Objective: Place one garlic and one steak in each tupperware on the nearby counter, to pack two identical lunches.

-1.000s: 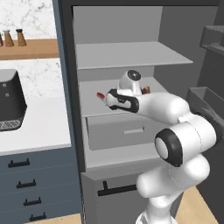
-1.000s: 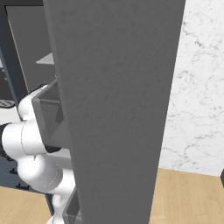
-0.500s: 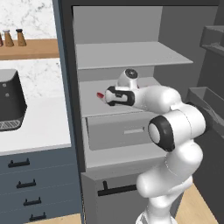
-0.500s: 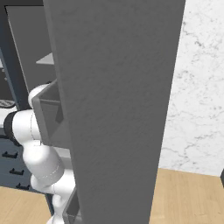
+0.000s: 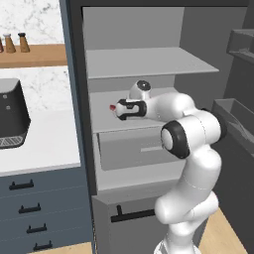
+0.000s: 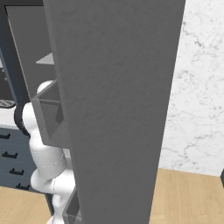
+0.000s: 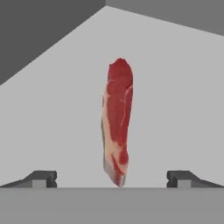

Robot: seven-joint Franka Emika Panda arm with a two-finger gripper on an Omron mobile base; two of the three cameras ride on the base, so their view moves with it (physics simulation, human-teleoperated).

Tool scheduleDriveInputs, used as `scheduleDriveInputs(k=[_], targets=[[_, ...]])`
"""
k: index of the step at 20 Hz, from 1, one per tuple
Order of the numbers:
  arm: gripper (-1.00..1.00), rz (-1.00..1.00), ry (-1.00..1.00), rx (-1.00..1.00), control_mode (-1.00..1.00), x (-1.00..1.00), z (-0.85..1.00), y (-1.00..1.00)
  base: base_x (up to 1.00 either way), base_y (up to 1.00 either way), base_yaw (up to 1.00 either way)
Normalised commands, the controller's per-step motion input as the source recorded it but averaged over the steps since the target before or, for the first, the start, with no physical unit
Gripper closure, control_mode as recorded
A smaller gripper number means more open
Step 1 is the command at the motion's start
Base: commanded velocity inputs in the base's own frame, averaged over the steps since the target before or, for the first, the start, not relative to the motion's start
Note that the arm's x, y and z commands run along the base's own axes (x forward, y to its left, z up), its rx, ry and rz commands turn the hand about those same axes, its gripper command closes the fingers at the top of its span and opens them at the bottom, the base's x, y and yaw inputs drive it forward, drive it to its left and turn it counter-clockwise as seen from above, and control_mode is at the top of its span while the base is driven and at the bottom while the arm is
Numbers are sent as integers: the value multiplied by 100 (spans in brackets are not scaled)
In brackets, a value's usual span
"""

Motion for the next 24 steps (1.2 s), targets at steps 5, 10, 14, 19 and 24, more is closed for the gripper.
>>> scheduleDriveInputs(k=[5, 10, 14, 19, 24], targets=[[-100, 0, 10, 0, -100, 16, -6, 18, 0, 0, 0], [-100, 0, 18, 0, -100, 18, -6, 9, 0, 0, 0], [-100, 0, 0, 0, -100, 11, -28, 0, 0, 0, 0], [-100, 0, 0, 0, -100, 37, -33, 0, 0, 0, 0], [-100, 0, 0, 0, -100, 42, -14, 0, 0, 0, 0]])
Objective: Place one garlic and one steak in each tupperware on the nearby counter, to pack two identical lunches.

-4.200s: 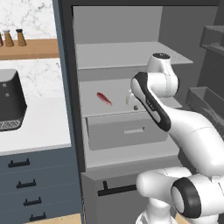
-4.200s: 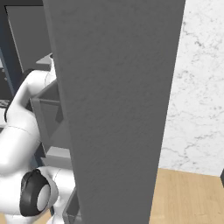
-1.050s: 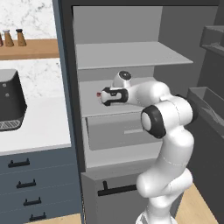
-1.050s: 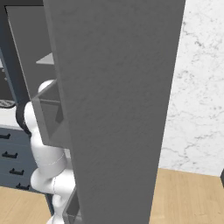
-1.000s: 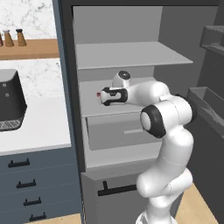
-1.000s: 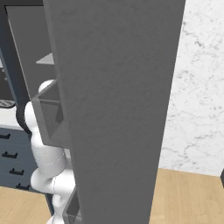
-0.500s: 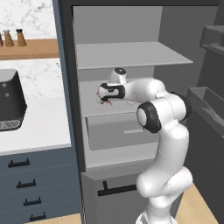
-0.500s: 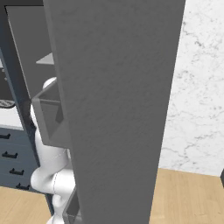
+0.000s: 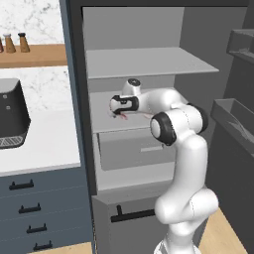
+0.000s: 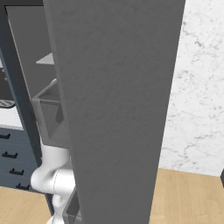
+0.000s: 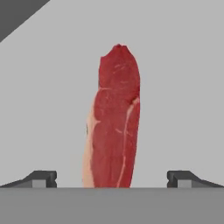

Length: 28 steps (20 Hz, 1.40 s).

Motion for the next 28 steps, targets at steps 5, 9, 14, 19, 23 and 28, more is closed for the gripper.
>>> scheduleDriveInputs(k=[5, 9, 14, 19, 23, 28], targets=[[-100, 0, 0, 0, -100, 31, -24, 13, 0, 0, 0], [-100, 0, -1, 0, -100, 0, -56, 22, 0, 0, 0], [-100, 0, 0, 0, -100, -6, -71, 18, 0, 0, 0], [100, 0, 0, 1, -100, 0, -38, 9, 0, 0, 0], [100, 0, 0, 1, -100, 0, -30, 6, 0, 0, 0], [100, 0, 0, 1, -100, -2, -34, 2, 0, 0, 0]])
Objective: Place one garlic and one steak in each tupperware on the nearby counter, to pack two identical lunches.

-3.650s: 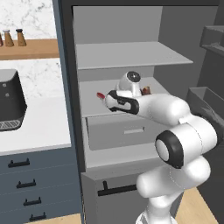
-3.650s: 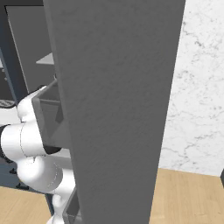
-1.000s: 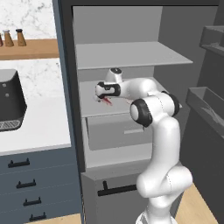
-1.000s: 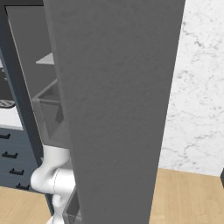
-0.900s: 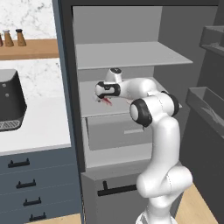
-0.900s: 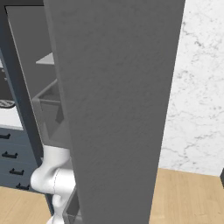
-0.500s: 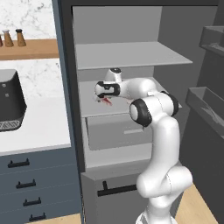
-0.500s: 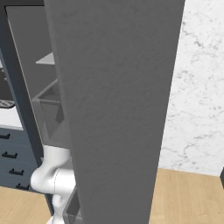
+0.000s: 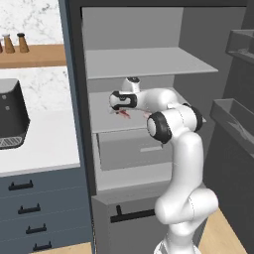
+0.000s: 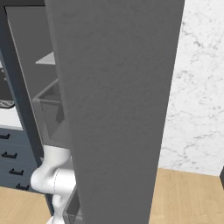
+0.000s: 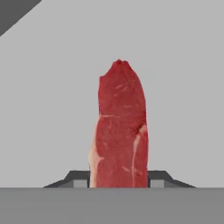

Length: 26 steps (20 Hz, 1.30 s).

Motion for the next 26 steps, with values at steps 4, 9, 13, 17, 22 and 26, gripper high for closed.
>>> scheduleDriveInputs(k=[4, 9, 13, 17, 22, 26], targets=[[100, 0, -3, 0, -100, -32, -41, 0, 0, 0, 0], [100, -4, -20, 0, -100, -93, -49, -11, 0, 0, 0], [100, -8, -24, 4, -100, -100, -43, -20, 0, 0, 0], [100, -12, -3, 8, -100, -78, 32, -7, 0, 0, 0], [100, -14, 24, 6, -100, -47, 99, -3, 0, 0, 0], [100, -12, 41, 6, -100, -53, 100, -15, 0, 0, 0]])
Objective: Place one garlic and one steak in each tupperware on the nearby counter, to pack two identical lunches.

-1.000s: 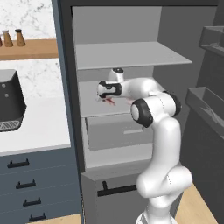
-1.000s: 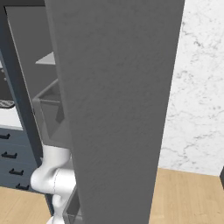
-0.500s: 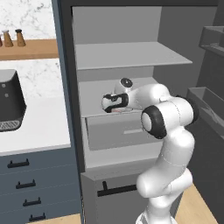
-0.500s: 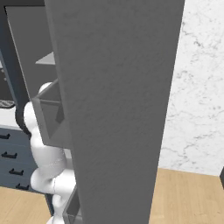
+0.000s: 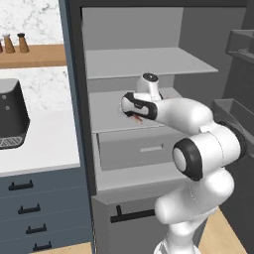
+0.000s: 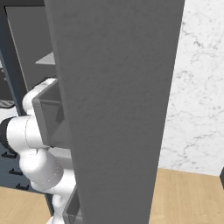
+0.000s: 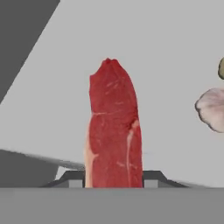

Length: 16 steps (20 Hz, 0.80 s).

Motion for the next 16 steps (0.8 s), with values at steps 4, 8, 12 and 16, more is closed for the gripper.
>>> scheduleDriveInputs(k=[4, 8, 12, 16], targets=[[100, -7, 21, 3, -100, -94, 61, -9, 0, 0, 0], [100, -3, -18, 0, -100, -100, -1, -2, 0, 0, 0], [100, 0, -23, 2, -100, -100, 3, -18, 0, 0, 0], [100, 0, 9, 4, -100, -97, 62, -49, 0, 0, 0]])
